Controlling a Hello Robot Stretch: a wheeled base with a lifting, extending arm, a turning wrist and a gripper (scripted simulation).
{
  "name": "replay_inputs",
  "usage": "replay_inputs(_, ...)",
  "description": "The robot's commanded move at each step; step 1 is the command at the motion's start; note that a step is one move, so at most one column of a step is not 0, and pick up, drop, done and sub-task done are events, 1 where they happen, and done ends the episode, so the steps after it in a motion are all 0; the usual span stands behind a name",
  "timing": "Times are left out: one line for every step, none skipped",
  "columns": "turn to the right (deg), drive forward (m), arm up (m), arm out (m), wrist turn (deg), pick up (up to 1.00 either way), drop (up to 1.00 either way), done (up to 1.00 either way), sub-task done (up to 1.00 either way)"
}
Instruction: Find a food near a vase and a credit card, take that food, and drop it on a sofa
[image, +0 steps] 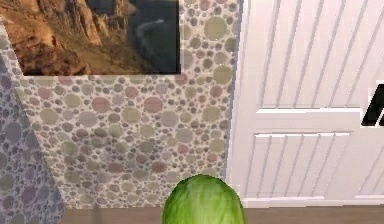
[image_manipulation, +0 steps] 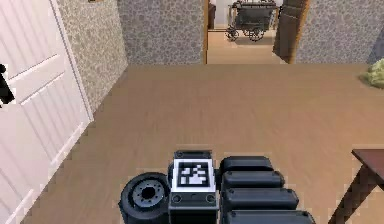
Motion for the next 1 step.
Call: replay_inputs(45.0, 0.00, 0.00, 0.00, 0.0, 0.00, 0.00, 0.00, 0.00)
